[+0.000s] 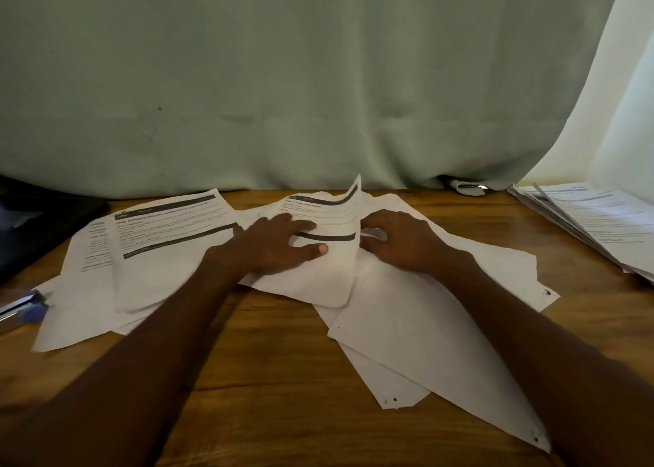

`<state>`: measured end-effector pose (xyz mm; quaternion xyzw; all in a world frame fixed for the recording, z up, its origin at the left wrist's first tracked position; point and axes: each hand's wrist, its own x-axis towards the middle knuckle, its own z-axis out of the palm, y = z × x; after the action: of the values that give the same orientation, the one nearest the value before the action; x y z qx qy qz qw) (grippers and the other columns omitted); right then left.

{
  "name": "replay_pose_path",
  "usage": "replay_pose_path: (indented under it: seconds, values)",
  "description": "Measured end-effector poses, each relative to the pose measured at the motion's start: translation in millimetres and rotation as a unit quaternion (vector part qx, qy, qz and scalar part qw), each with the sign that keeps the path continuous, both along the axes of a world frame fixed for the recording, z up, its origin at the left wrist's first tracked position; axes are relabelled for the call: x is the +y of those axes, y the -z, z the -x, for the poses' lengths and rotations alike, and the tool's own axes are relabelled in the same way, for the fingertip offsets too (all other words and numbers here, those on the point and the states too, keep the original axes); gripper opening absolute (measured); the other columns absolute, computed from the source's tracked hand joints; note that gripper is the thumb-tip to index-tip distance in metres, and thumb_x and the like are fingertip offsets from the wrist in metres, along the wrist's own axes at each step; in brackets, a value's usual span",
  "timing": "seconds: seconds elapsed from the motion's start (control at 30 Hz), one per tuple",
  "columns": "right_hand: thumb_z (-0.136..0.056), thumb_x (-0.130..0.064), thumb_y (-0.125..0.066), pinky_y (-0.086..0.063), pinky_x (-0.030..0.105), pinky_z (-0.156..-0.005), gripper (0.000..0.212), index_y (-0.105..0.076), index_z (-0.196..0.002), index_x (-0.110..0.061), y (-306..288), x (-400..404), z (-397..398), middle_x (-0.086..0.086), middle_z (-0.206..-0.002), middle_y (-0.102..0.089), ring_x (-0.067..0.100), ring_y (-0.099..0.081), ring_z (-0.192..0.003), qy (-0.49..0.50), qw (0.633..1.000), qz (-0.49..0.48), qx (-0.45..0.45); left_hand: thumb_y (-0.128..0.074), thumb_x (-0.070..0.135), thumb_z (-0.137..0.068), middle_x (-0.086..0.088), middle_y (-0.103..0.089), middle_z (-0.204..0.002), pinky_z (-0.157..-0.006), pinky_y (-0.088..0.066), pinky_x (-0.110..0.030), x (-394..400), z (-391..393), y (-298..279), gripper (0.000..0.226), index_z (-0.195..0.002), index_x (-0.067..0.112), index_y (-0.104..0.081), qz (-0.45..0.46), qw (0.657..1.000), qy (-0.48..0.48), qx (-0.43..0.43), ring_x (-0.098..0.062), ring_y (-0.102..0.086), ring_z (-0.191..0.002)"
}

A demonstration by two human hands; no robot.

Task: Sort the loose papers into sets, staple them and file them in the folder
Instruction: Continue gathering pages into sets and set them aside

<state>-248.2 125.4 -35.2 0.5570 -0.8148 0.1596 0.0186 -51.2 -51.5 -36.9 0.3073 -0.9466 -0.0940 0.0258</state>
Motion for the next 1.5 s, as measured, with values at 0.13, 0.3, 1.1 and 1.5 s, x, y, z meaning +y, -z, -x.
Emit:
replay_pose_path:
  seconds: [0.13,0.3,1.1,1.5]
  values:
    - [-0.092,-0.058,-0.064,-0.044,0.040,-0.107,0.031,-0.068,-0.116,-0.040,1,2,7,-0.017,-0.132,-0.062,0.011,-0.055,-0.122,0.031,0.997,0.049,-0.049,-0.033,0.097,-0.078,-0.007,-0.041,-0.158,-0.113,-0.033,-0.064,-9,-10,-4,0.093,-0.149,0.038,-0.044,0.050,0.994,-0.093,-0.025,-0.036,-0.042,-0.141]
    - [-0.092,-0.053,-0.067,-0.050,0.042,-0.098,0.022,-0.071,-0.098,-0.033,2,-1,4,-0.014,-0.114,-0.067,0.013,-0.060,-0.109,0.052,0.993,0.094,-0.052,-0.043,0.078,-0.093,-0.013,-0.045,-0.150,-0.112,-0.030,-0.068,-3,-14,-7,0.075,-0.142,0.021,-0.051,0.069,0.984,-0.166,-0.004,-0.040,-0.042,-0.138]
    - [-0.096,-0.033,-0.067,-0.052,0.027,-0.084,0.012,-0.074,-0.102,-0.025,-20,6,9,-0.007,-0.102,-0.073,0.011,-0.067,-0.095,0.128,0.959,0.236,-0.087,-0.048,0.091,-0.077,0.009,-0.058,-0.144,-0.103,-0.043,-0.036,77,25,-11,0.087,-0.137,0.029,-0.060,-0.032,0.978,0.099,0.180,-0.014,-0.053,-0.130]
    - [-0.078,-0.068,-0.074,-0.048,0.033,-0.080,0.055,-0.071,-0.092,-0.015,-48,53,68,0.000,-0.100,-0.064,0.022,-0.063,-0.097,0.146,0.988,-0.013,-0.048,-0.046,0.069,-0.097,0.010,-0.049,-0.151,-0.115,-0.033,-0.048,81,35,3,0.060,-0.144,0.032,-0.052,0.043,0.992,0.092,0.072,-0.014,-0.045,-0.138]
